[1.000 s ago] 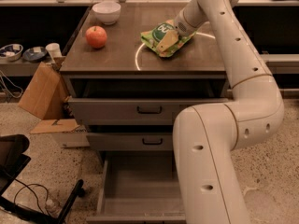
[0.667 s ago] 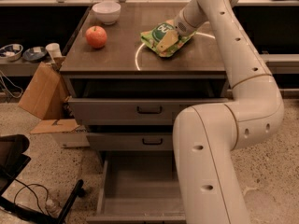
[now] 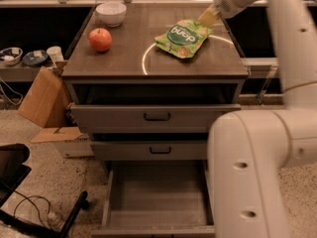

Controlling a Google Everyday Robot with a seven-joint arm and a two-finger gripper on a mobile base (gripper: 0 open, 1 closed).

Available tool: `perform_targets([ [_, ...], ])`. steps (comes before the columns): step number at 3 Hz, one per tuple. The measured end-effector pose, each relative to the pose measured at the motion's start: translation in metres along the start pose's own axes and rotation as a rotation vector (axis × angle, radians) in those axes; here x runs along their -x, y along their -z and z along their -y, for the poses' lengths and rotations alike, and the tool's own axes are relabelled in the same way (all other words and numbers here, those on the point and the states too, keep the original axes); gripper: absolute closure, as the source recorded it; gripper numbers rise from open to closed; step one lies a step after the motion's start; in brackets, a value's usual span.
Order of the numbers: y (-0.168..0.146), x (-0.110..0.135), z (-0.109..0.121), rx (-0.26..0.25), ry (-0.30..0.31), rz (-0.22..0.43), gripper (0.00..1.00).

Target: Place green rice chip bag into bottom drawer

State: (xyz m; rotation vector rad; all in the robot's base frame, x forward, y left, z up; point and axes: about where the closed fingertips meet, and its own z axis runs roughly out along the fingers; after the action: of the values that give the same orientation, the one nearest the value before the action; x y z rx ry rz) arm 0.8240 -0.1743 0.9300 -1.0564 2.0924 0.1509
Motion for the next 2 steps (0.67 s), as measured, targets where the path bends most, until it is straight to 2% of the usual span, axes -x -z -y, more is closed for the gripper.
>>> perform_targets([
  [1,0.088,-0.012,0.023,-0.085,-0.028,0.035,1.0],
  [2,0.11,-0.06,0.026,-0.07,-0.113,0.035,1.0],
])
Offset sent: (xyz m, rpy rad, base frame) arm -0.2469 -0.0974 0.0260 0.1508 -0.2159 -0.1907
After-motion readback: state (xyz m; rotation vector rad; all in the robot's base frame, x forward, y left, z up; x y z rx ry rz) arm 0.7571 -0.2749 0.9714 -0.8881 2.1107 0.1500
